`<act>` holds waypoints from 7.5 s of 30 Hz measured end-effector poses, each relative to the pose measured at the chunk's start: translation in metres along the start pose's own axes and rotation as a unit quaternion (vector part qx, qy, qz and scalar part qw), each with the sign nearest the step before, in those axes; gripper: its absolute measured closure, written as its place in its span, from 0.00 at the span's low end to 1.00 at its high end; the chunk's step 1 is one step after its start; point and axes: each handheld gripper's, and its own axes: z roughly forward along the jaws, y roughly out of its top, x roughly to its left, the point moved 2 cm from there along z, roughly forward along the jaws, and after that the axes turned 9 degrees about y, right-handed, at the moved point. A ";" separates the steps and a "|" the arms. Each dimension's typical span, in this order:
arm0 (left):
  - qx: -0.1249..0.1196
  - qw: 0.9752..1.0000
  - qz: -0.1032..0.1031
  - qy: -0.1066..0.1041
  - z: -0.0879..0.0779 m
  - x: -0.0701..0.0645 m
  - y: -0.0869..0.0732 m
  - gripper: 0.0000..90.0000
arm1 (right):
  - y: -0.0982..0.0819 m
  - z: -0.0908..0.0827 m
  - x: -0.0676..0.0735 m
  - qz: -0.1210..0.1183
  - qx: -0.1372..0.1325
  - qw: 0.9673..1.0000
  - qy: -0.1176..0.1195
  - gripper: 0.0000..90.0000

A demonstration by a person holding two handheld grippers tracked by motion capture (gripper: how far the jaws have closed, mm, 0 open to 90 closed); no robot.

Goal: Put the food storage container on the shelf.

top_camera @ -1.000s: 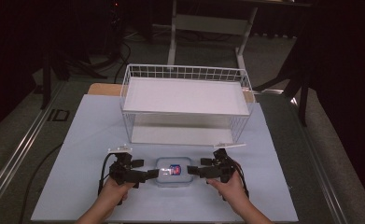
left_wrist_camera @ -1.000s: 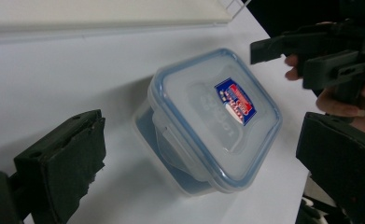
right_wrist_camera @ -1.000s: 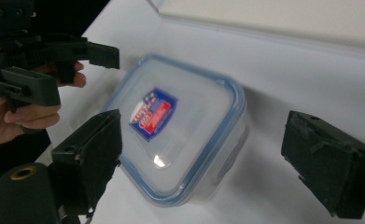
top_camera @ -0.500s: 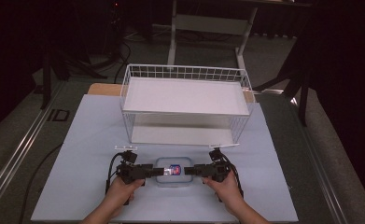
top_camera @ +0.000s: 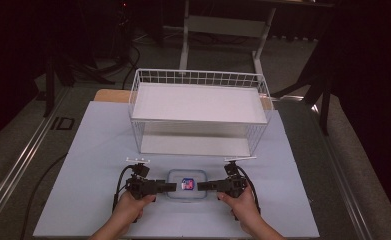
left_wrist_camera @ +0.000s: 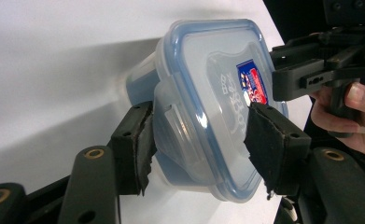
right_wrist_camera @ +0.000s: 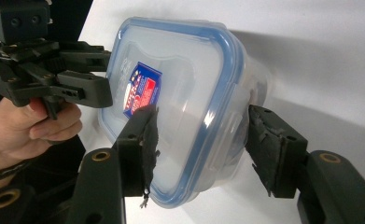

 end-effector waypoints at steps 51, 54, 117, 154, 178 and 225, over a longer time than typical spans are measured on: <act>-0.093 0.992 0.069 0.049 0.017 -0.007 0.080 0.56 | 0.072 -0.030 -0.002 -0.085 -0.113 0.989 -0.053 0.54; -0.093 0.992 0.068 0.057 0.026 0.003 0.085 0.55 | 0.075 -0.020 -0.016 -0.073 -0.118 0.989 -0.052 0.54; -0.180 0.960 0.201 0.078 -0.001 -0.019 0.065 0.03 | 0.060 -0.014 0.009 -0.181 -0.146 0.965 -0.122 0.46; -0.211 0.957 0.177 0.087 -0.043 -0.013 -0.010 0.02 | 0.079 0.052 -0.016 -0.168 -0.123 0.965 -0.161 1.00; -0.207 0.959 0.173 0.079 -0.044 -0.009 -0.010 0.02 | 0.112 0.059 -0.026 -0.143 -0.148 0.965 -0.161 1.00; -0.199 0.954 0.217 0.059 -0.047 -0.024 -0.004 0.02 | 0.047 0.022 0.020 -0.258 -0.134 0.949 -0.125 0.17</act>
